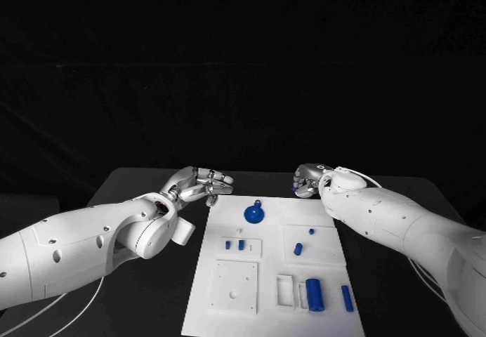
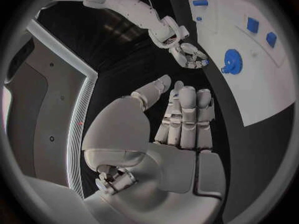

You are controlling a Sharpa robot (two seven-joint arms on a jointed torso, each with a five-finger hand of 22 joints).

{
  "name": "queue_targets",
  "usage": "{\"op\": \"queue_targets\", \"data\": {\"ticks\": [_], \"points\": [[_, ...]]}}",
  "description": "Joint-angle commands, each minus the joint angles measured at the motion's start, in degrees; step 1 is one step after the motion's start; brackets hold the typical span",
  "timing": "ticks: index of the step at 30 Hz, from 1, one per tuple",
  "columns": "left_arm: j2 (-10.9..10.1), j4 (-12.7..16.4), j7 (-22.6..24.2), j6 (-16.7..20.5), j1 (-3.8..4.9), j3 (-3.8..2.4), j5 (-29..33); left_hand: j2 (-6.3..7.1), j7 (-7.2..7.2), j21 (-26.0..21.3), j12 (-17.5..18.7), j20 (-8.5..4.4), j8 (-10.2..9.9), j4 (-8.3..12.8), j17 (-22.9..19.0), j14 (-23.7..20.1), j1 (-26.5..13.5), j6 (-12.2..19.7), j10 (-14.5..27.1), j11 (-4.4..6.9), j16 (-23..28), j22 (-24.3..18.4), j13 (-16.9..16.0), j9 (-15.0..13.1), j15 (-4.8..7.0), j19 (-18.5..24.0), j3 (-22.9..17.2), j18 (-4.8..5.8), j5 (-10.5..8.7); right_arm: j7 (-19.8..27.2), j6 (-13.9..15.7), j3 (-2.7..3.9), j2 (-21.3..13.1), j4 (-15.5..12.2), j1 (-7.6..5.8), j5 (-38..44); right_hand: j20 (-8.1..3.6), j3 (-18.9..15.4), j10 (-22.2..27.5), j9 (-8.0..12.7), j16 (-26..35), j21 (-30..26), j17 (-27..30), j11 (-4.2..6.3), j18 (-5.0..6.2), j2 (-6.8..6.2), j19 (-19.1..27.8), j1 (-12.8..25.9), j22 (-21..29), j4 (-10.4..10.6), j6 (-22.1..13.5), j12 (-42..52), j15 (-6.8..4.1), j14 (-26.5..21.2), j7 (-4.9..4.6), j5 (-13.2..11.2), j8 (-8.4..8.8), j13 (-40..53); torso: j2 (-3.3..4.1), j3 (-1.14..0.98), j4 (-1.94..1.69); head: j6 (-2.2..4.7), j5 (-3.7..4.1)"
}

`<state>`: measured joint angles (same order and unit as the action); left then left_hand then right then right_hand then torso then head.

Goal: Assemble the parts on the task board

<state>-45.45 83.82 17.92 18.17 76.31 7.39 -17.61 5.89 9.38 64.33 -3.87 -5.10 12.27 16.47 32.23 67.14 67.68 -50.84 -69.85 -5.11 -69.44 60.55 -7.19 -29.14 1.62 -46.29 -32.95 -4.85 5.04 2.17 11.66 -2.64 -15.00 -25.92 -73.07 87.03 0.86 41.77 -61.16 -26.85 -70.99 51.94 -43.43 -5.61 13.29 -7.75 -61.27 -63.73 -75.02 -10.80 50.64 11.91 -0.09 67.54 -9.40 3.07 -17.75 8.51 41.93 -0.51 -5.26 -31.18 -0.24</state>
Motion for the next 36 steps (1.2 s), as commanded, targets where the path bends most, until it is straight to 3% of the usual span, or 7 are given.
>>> {"op": "queue_targets", "data": {"ticks": [1, 12, 19, 26, 36], "points": [[0.0, 0.3, 0.3, -0.9, 0.18, -0.06, -0.5, 0.17, 0.35, -0.2, 0.0, -1.98, 0.2, -0.3, 0.1, 0.0, -0.7, 0.0, 0.4, -0.06, 0.2, 0.1, 0.1, 0.1, -0.25, -0.1, -0.1, -1.11, -0.28, -1.0, -3.3, -0.33, 0.0, 0.2, 0.51, 1.2, -0.05, 0.0, -0.9, 0.1, -0.3, -0.1, 0.1, -0.78, 1.71, -0.36, 0.5, 0.6, -0.9, 0.4, -0.3, 0.2, 0.02, -0.3, -0.31, -0.3, 0.06, 0.0, 0.03, 0.01, 0.06, -0.05, -0.08], [-0.1, 0.6, -0.1, -1.2, 0.4, -0.06, -1.2, 0.22, 0.36, -0.2, 0.0, -1.96, 0.2, -0.3, 0.1, 0.0, -0.7, 0.0, 0.5, -0.08, 0.1, 0.1, 0.1, 0.1, -0.27, -0.1, -0.1, -1.14, -0.31, -1.5, -3.8, -1.46, 0.2, 0.5, 0.69, 3.0, -0.06, 0.6, -1.6, 0.1, -0.4, -0.1, 0.1, -0.56, 1.71, 0.13, 0.6, 0.9, -0.9, 1.4, 0.4, 0.7, -0.17, -0.3, -0.05, -0.3, -0.31, 0.3, 0.24, 0.05, -0.03, -0.23, -0.06], [-0.2, 0.7, -0.3, -1.2, 0.51, -0.06, -1.4, 0.27, 0.38, -0.2, 0.1, -1.94, 0.2, -0.3, 0.1, 0.0, -0.7, 0.1, 0.6, -0.1, 0.1, 0.1, 0.1, 0.1, -0.29, -0.1, -0.1, -1.16, -0.33, -1.6, -5.0, -2.48, 0.0, 0.5, 0.79, 4.4, -0.13, 1.7, -2.2, 0.1, -0.5, 0.0, 0.1, -0.28, 1.71, 0.5, 0.6, 0.5, -0.9, 1.8, 1.1, 1.2, -0.45, -0.3, 0.25, -0.3, -0.66, 0.7, 0.16, 0.07, 0.13, -0.52, -0.25], [-0.3, 0.8, -0.5, -1.3, 0.59, -0.06, -1.8, 0.31, 0.39, -0.2, 0.1, -1.92, 0.2, -0.3, 0.1, -0.1, -0.6, 0.1, 0.7, -0.13, 0.1, 0.1, 0.2, 0.1, -0.31, -0.1, -0.1, -1.2, -0.31, -1.8, -3.8, -2.71, -0.1, 0.0, 0.79, 6.3, -0.27, 2.8, -3.6, -0.1, -0.9, 0.4, 0.0, 0.48, 1.71, 0.98, 0.2, 0.3, -1.0, 2.1, 3.1, 2.9, -1.2, -0.2, 1.06, -0.3, -1.65, 1.6, 0.19, 0.07, 0.23, -0.46, -0.24], [-0.5, 0.9, -0.7, -1.3, 0.61, -0.06, -2.3, 0.32, 0.39, -0.2, 0.1, -1.9, 0.2, -0.3, 0.1, -0.1, -0.6, 0.1, 0.8, -0.15, 0.1, 0.1, 0.2, 0.2, -0.34, 0.0, -0.2, -1.23, -0.28, -3.4, 0.7, -2.73, -0.4, -1.0, 0.78, 7.7, -0.61, 3.7, -5.0, -0.3, -1.1, 0.8, 0.0, 1.33, 1.71, 1.08, -0.4, 0.3, -1.0, 2.1, 4.9, 4.7, -2.03, 0.2, 1.85, -0.3, -2.52, 2.7, 0.24, 0.06, 0.27, -0.41, -0.18]]}}
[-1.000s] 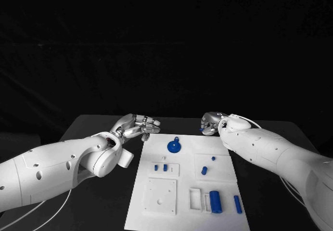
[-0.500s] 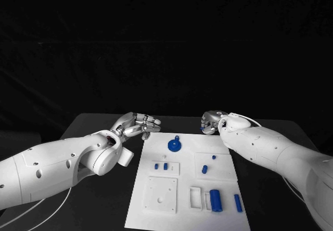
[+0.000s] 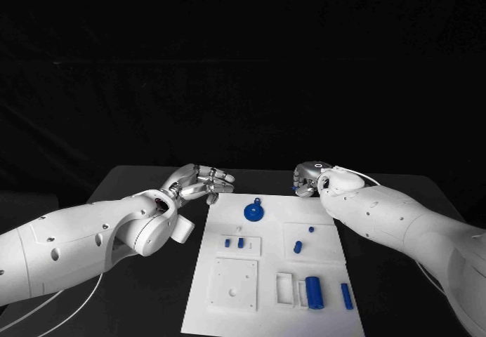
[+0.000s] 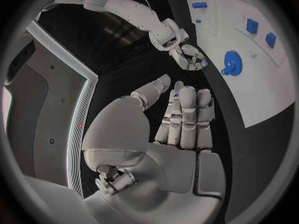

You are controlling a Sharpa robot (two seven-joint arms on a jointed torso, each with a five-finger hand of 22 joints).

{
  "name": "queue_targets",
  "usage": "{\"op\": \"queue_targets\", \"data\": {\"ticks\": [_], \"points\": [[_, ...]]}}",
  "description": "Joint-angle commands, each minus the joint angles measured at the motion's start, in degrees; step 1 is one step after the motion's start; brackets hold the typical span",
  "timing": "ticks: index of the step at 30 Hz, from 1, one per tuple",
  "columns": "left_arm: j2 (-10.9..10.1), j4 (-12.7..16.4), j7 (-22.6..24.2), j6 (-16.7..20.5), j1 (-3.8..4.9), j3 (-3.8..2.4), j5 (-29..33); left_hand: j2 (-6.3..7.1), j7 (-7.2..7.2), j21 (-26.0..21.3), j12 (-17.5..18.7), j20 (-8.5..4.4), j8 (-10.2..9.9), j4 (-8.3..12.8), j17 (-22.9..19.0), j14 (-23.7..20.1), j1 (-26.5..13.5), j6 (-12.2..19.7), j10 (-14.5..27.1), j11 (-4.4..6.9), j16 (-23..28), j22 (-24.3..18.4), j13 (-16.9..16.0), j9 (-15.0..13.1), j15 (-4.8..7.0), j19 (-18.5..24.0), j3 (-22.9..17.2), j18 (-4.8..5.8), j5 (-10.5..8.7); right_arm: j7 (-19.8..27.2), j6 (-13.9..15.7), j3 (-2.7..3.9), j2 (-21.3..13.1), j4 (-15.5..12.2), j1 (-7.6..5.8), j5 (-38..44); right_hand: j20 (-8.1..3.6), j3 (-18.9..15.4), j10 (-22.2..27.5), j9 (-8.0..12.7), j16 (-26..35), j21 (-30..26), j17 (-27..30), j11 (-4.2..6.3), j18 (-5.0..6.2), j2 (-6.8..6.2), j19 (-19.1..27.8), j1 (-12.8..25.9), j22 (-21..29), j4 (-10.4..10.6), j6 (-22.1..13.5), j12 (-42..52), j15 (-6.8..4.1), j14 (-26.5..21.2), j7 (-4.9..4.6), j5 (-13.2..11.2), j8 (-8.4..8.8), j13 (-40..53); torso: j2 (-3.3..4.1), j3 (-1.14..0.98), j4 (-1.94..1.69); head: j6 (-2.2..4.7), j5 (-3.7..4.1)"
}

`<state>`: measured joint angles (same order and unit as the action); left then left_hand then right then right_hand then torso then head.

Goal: Assemble the parts on the task board

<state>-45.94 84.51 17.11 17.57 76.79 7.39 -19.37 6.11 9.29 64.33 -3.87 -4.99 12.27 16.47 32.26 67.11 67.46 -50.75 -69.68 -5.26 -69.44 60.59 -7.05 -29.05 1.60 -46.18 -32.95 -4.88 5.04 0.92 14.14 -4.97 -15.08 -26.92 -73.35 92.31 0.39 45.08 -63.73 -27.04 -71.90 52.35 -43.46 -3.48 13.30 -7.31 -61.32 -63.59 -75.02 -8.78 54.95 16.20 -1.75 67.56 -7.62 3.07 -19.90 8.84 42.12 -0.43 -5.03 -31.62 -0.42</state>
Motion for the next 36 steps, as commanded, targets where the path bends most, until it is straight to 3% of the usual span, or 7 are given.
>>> {"op": "queue_targets", "data": {"ticks": [1, 21, 25, 34, 36], "points": [[0.0, 0.2, 0.1, -0.7, 0.14, -0.06, -0.6, 0.1, 0.48, -0.2, 0.1, -2.0, 0.2, -0.3, 0.1, -0.1, -0.3, 0.1, 0.6, -0.01, 0.1, 0.1, 0.1, 0.1, -0.32, -0.1, -0.2, -1.2, -0.27, -2.4, -1.1, -0.39, -0.3, -0.1, 1.06, 2.5, -0.17, 0.5, -2.6, -0.1, -0.2, 0.4, 0.0, -0.74, 1.7, 0.59, -0.4, 0.1, -0.9, 0.1, 0.7, 0.6, -0.43, 0.2, 0.13, -0.3, -0.42, 2.4, 0.04, 0.01, 0.01, 0.04, 0.01], [-0.4, 0.0, -0.1, -0.8, 0.19, -0.06, -0.7, 0.23, 0.53, -0.2, 0.1, -1.93, 0.2, -0.3, 0.1, -0.1, -0.3, 0.2, 0.8, -0.06, 0.1, 0.1, 0.1, 0.1, -0.38, -0.1, -0.2, -1.24, -0.29, -3.6, 5.5, -0.36, -2.0, -2.6, 0.97, 0.9, -0.52, 2.0, -2.9, -0.1, -0.2, 0.6, 0.1, -0.35, 1.7, -0.17, -1.0, 0.0, -0.8, 0.4, 1.5, 1.7, -0.81, 0.7, 0.47, -0.3, -0.72, 3.2, 0.13, 0.12, -0.11, 0.22, 0.28], [-0.5, -0.1, -0.1, -0.8, 0.19, -0.06, -0.7, 0.23, 0.54, -0.2, 0.0, -1.93, 0.2, -0.3, 0.1, -0.1, -0.3, 0.2, 0.8, -0.07, 0.1, 0.1, 0.1, 0.1, -0.38, -0.1, -0.2, -1.25, -0.29, -3.3, 6.8, -0.24, -2.9, -4.1, 0.68, 0.2, -0.57, 2.3, -2.9, 0.0, -0.2, 0.6, 0.2, -0.31, 1.7, -0.33, -1.1, 0.0, -0.8, 0.4, 1.6, 1.8, -0.85, 0.8, 0.5, -0.3, -0.75, 3.4, 0.11, 0.13, -0.06, 0.16, 0.21], [-0.9, -0.2, 0.0, -0.7, 0.24, -0.06, -0.7, 0.24, 0.56, -0.2, 0.0, -1.91, 0.3, -0.3, 0.1, -0.1, -0.3, 0.2, 0.8, -0.08, 0.1, 0.1, 0.1, 0.1, -0.4, -0.1, -0.3, -1.28, -0.27, -2.9, 8.4, 0.76, -5.3, -9.6, 0.03, -0.6, -0.66, 2.7, -2.9, 0.0, -0.2, 0.7, 0.2, -0.24, 1.7, -0.63, -1.3, -0.1, -0.8, 0.6, 1.8, 2.0, -0.92, 1.0, 0.55, -0.3, -0.8, 3.6, 0.13, 0.08, 0.08, 0.24, 0.14], [-0.9, -0.2, 0.0, -0.7, 0.25, -0.06, -0.7, 0.25, 0.57, -0.2, 0.0, -1.9, 0.3, -0.3, 0.1, -0.1, -0.3, 0.2, 0.8, -0.08, 0.1, 0.1, 0.1, 0.1, -0.4, -0.1, -0.3, -1.29, -0.27, -3.0, 8.6, 1.02, -6.0, -11.1, -0.04, -0.6, -0.67, 2.7, -2.9, 0.0, -0.2, 0.7, 0.2, -0.24, 1.7, -0.66, -1.3, -0.1, -0.8, 0.7, 1.8, 2.0, -0.93, 1.1, 0.56, -0.3, -0.81, 3.6, 0.14, 0.1, -0.02, 0.22, 0.22]]}}
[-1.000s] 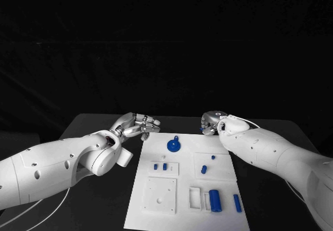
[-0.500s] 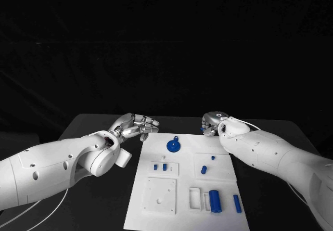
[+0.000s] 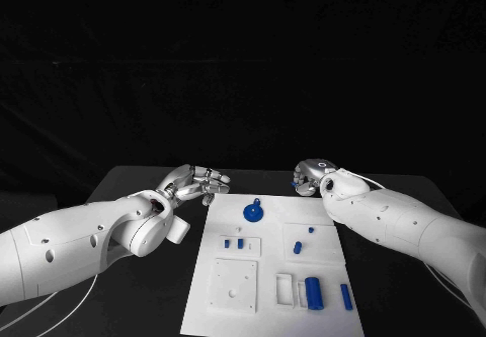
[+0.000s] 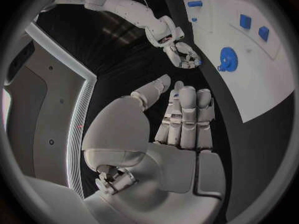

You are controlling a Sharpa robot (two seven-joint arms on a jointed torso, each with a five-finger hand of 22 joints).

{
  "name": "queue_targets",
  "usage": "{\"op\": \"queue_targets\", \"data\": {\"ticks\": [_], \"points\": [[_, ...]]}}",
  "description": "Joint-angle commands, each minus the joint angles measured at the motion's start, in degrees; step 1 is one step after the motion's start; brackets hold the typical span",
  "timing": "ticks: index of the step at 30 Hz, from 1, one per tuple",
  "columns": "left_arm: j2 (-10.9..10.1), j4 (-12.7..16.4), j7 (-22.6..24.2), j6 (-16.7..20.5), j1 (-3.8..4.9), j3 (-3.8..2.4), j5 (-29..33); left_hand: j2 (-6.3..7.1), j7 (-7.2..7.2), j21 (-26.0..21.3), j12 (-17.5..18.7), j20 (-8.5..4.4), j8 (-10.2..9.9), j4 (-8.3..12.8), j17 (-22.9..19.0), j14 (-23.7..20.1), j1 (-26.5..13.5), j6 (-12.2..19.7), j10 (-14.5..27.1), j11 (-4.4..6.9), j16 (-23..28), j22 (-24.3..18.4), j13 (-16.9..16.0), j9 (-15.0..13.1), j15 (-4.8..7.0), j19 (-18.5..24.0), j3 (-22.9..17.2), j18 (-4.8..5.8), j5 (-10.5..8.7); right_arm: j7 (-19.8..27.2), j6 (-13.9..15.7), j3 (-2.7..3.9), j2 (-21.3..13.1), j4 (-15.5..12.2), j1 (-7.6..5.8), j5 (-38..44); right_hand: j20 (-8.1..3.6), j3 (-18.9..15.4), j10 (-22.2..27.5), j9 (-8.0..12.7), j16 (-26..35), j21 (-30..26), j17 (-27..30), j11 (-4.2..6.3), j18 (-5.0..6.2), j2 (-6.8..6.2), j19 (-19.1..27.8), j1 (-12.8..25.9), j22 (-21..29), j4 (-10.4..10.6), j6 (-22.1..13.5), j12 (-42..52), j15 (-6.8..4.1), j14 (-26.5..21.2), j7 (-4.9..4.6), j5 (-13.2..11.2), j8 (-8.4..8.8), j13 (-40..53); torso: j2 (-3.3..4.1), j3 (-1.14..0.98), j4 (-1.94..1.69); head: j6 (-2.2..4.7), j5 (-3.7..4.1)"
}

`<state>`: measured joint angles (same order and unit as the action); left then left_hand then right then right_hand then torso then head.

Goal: Assemble the parts on the task board

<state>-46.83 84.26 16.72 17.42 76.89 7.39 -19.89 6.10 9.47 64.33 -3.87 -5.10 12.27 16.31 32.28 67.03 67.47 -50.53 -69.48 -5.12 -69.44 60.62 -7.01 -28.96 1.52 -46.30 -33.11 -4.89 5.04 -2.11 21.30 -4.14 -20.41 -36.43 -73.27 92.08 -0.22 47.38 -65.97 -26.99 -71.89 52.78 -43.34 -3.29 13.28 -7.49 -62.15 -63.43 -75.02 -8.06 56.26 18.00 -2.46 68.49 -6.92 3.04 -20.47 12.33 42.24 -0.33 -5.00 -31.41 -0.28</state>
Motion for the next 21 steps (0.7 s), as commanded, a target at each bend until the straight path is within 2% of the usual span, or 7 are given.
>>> {"op": "queue_targets", "data": {"ticks": [1, 6, 8, 11, 19, 21], "points": [[-0.1, 0.0, 0.4, -0.6, 0.15, -0.06, -0.2, 0.26, 0.38, -0.2, 0.0, -1.79, 0.3, -0.1, 0.1, -0.1, -0.3, 0.0, 0.6, -0.22, 0.1, 0.1, 0.1, 0.1, -0.32, 0.0, -0.1, -1.28, -0.27, 0.0, 1.4, 0.35, -1.0, -2.5, -0.15, -0.4, -0.07, 0.5, -0.7, -0.1, -0.2, 0.2, 0.1, -0.43, 1.72, -0.51, -0.5, -0.2, -0.8, 0.0, 0.5, 0.3, -0.23, 0.1, -0.14, -0.2, -0.25, 0.1, 0.02, -0.02, -0.04, 0.03, 0.1], [-0.3, 0.0, 0.3, -0.6, 0.16, -0.06, -0.2, 0.26, 0.39, -0.2, 0.0, -1.78, 0.3, -0.1, 0.1, -0.1, -0.2, 0.0, 0.6, -0.23, 0.1, 0.1, 0.1, 0.1, -0.32, 0.0, -0.1, -1.29, -0.26, 0.0, 1.7, 1.36, -2.5, -6.4, -0.18, -0.4, -0.09, 0.5, -0.7, -0.1, -0.2, 0.3, 0.1, -0.42, 1.72, -0.58, -0.5, -0.2, -0.8, 0.0, 0.5, 0.3, -0.24, 0.2, -0.13, -0.2, -0.26, 0.1, 0.03, -0.04, -0.05, -0.06, 0.03], [-0.3, -0.1, 0.3, -0.5, 0.16, -0.06, -0.2, 0.27, 0.4, -0.2, 0.0, -1.78, 0.3, -0.1, 0.1, -0.1, -0.2, 0.1, 0.6, -0.23, 0.1, 0.1, 0.1, 0.1, -0.33, 0.0, -0.1, -1.3, -0.26, -0.1, 1.7, 1.86, -3.4, -8.7, -0.19, -0.5, -0.1, 0.6, -0.7, -0.1, -0.2, 0.3, 0.1, -0.41, 1.72, -0.62, -0.6, -0.2, -0.8, 0.1, 0.5, 0.3, -0.25, 0.2, -0.13, -0.2, -0.26, 0.2, 0.03, 0.0, -0.04, -0.03, 0.0], [-0.4, -0.2, 0.2, -0.5, 0.17, -0.06, -0.3, 0.28, 0.4, -0.2, 0.0, -1.77, 0.3, -0.1, 0.1, -0.1, -0.2, 0.1, 0.6, -0.23, 0.1, 0.1, 0.1, 0.1, -0.33, 0.0, -0.1, -1.3, -0.27, -0.1, 1.7, 2.28, -4.5, -11.9, -0.19, -0.6, -0.11, 0.6, -0.7, -0.1, -0.2, 0.3, 0.1, -0.41, 1.72, -0.67, -0.6, -0.2, -0.7, 0.1, 0.5, 0.4, -0.25, 0.2, -0.12, -0.2, -0.26, 0.2, 0.0, 0.01, 0.04, -0.02, -0.12], [-0.4, -0.3, -0.4, -0.3, 0.17, -0.05, -0.6, 0.31, 0.42, -0.2, 0.0, -1.75, 0.3, -0.2, 0.1, -0.1, -0.3, 0.0, 0.6, -0.24, 0.1, 0.1, 0.1, 0.1, -0.34, 0.0, -0.1, -1.31, -0.3, -0.3, 1.7, 2.48, -7.0, -19.5, -0.18, -0.7, -0.14, 0.7, -0.7, -0.1, -0.1, 0.3, 0.1, -0.39, 1.72, -0.72, -0.6, -0.2, -0.7, 0.2, 0.6, 0.4, -0.27, 0.3, -0.12, -0.2, -0.27, 0.2, -0.05, 0.02, 0.04, -0.01, -0.2], [-0.3, -0.4, -1.1, 0.4, 0.17, -0.05, -1.4, 0.31, 0.42, -0.2, 0.0, -1.74, 0.3, -0.2, 0.1, -0.1, -0.3, 0.0, 0.6, -0.24, 0.1, 0.1, 0.1, 0.1, -0.34, 0.0, -0.1, -1.31, -0.31, -0.3, 1.7, 2.48, -7.7, -21.4, -0.17, -0.8, -0.15, 0.7, -0.7, -0.1, -0.1, 0.3, 0.1, -0.39, 1.72, -0.72, -0.7, -0.2, -0.7, 0.2, 0.6, 0.4, -0.27, 0.3, -0.11, -0.2, -0.27, 0.3, -0.04, 0.05, -0.05, 0.0, -0.23]]}}
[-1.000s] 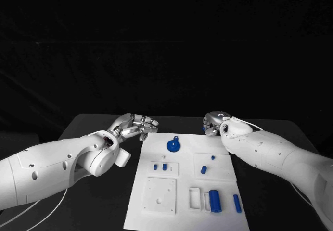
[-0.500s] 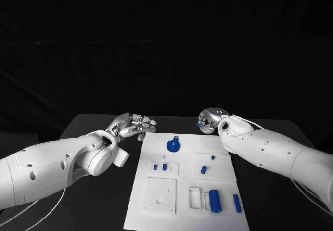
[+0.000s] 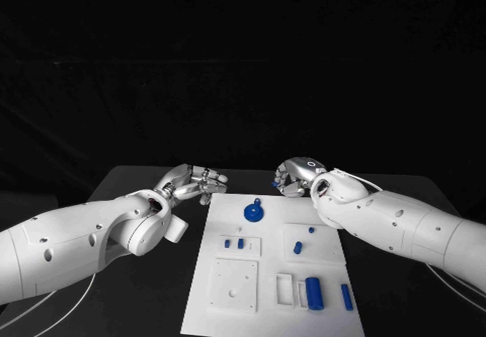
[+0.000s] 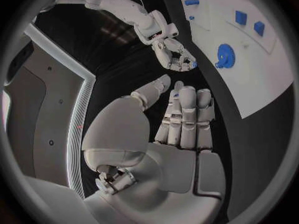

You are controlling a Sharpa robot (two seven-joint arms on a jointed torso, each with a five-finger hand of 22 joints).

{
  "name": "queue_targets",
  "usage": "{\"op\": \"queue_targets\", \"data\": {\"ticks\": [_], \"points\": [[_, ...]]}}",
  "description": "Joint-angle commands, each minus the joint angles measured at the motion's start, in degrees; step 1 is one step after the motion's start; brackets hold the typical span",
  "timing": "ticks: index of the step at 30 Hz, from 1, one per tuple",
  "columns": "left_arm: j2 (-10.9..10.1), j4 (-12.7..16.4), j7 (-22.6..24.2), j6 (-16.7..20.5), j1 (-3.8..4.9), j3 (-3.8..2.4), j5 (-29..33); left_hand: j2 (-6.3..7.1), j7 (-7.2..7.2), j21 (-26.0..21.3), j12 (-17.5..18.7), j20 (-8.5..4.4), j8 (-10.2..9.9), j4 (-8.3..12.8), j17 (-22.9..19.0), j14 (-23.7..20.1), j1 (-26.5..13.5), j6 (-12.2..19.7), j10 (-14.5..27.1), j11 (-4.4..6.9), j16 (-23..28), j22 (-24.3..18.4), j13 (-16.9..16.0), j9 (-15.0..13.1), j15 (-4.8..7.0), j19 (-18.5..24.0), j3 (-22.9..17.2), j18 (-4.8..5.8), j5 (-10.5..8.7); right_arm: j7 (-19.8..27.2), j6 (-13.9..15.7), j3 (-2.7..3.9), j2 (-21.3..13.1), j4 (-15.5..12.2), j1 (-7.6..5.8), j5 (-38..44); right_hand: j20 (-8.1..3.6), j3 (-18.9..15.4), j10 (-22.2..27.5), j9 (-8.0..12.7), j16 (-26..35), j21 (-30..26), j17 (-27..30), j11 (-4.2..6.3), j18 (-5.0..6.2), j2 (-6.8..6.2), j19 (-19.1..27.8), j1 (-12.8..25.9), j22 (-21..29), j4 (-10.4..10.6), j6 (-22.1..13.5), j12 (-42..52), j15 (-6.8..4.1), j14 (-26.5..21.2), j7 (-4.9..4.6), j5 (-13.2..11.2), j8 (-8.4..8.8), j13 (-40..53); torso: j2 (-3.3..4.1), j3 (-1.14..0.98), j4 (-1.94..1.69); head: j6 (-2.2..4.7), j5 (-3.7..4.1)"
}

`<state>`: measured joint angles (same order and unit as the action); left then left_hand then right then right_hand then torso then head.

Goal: Assemble the parts on the task board

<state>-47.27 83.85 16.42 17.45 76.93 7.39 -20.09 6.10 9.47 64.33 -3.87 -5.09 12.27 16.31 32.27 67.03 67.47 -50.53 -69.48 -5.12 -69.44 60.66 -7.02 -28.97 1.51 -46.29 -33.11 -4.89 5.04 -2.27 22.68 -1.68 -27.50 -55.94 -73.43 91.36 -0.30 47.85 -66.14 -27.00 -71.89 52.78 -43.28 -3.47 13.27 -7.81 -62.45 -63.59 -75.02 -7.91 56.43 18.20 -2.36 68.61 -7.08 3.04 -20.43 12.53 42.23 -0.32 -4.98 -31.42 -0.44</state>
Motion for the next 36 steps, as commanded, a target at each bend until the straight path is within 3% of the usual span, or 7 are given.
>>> {"op": "queue_targets", "data": {"ticks": [1, 7, 15, 22, 30, 36], "points": [[0.2, 0.0, -1.2, 0.8, 0.13, -0.05, -1.7, 0.31, 0.42, -0.2, 0.0, -1.76, 0.3, -0.2, 0.1, -0.1, -0.3, 0.0, 0.6, -0.24, 0.1, 0.1, 0.1, 0.1, -0.34, -0.1, -0.1, -1.31, -0.32, -0.1, 0.3, 0.02, -0.8, -2.6, -0.01, -0.1, -0.07, 0.3, -0.5, -0.1, -0.1, 0.3, 0.1, -0.2, 1.73, -0.41, -0.4, 0.0, -0.7, 0.0, 0.4, 0.2, -0.37, 0.2, 0.06, -0.2, -0.3, 0.1, -0.06, 0.05, -0.06, 0.02, -0.09], [0.4, -0.4, -5.8, 2.5, 0.13, -0.02, -4.1, 0.47, 0.28, -0.1, -0.3, -1.74, 0.6, -1.0, 0.1, 0.1, -1.3, 0.0, 0.3, -0.13, 0.0, 0.1, 0.0, 0.1, -0.24, -0.4, 0.1, -1.4, -1.1, -0.2, 0.3, 0.02, -2.4, -7.2, 0.32, -0.3, -0.08, 0.3, -0.5, 0.0, -0.1, 0.3, 0.1, -0.2, 1.73, -0.42, -0.4, 0.0, -0.7, 0.1, 0.4, 0.3, -0.37, 0.2, 0.06, -0.2, -0.3, 0.1, -0.09, -0.03, -0.03, 0.08, -0.48], [1.1, -0.4, -11.9, 2.7, 0.12, 0.0, -7.2, 2.16, -0.11, 0.1, -0.7, -2.06, 1.4, -3.5, 0.2, 0.5, -3.7, -0.8, -0.8, 0.31, -0.1, 0.1, -0.2, 0.1, 0.18, -0.9, 0.6, -1.63, -1.91, -0.4, -0.2, 0.01, -3.9, -11.9, 1.4, -0.5, -0.09, 0.3, -0.5, 0.0, -0.1, 0.3, 0.1, -0.19, 1.73, -0.44, -0.4, 0.0, -0.7, 0.1, 0.4, 0.3, -0.38, 0.2, 0.06, -0.2, -0.3, 0.1, -0.31, -0.07, 0.24, 0.01, -0.69], [2.1, -0.6, -18.4, 1.3, 0.1, 0.17, -10.2, 1.62, -0.4, 0.1, -0.9, -2.29, 1.8, -3.7, 0.2, 0.8, -3.2, -1.2, -1.3, 0.55, -0.2, 0.1, -0.4, 0.1, 0.43, -1.1, 0.1, -1.77, -1.77, -0.5, -0.4, 0.0, -4.9, -15.4, 2.69, -0.5, -0.1, 0.3, -0.5, 0.0, -0.1, 0.3, 0.1, -0.19, 1.73, -0.44, -0.4, 0.0, -0.7, 0.1, 0.4, 0.3, -0.38, 0.2, 0.06, -0.2, -0.3, 0.1, -0.67, -0.31, 0.64, -0.37, -1.35], [3.7, -1.8, -23.3, -0.4, 0.1, 0.26, -11.2, 2.18, -0.35, 0.2, -0.9, -2.3, 1.8, -4.5, 0.2, 0.9, -4.2, -1.1, -1.4, 0.59, -0.2, 0.1, -0.4, 0.2, 0.44, -1.3, 0.5, -1.7, -1.84, -0.6, -0.5, 0.0, -5.2, -17.2, 3.64, -0.5, -0.1, 0.3, -0.5, 0.0, -0.1, 0.3, 0.1, -0.19, 1.73, -0.43, -0.4, 0.0, -0.7, 0.1, 0.4, 0.3, -0.38, 0.2, 0.06, -0.2, -0.3, 0.1, -1.03, -0.56, 0.81, -0.81, -1.84], [4.7, -2.2, -24.4, -0.1, 0.1, 0.32, -7.3, 4.05, -0.39, 0.0, -1.0, -2.54, 2.0, -8.5, 0.1, 1.1, -8.4, -1.0, -2.0, 0.82, -0.1, 0.0, -0.6, 0.4, 0.69, -1.6, 1.4, -1.74, -2.11, -0.6, -0.4, 0.0, -5.3, -18.1, 3.91, -0.5, -0.12, 0.3, -0.4, 0.0, -0.1, 0.3, 0.1, -0.19, 1.73, -0.43, -0.5, 0.0, -0.7, 0.2, 0.4, 0.3, -0.38, 0.2, 0.06, -0.2, -0.3, 0.2, -1.25, -0.77, 0.97, -1.01, -2.05]]}}
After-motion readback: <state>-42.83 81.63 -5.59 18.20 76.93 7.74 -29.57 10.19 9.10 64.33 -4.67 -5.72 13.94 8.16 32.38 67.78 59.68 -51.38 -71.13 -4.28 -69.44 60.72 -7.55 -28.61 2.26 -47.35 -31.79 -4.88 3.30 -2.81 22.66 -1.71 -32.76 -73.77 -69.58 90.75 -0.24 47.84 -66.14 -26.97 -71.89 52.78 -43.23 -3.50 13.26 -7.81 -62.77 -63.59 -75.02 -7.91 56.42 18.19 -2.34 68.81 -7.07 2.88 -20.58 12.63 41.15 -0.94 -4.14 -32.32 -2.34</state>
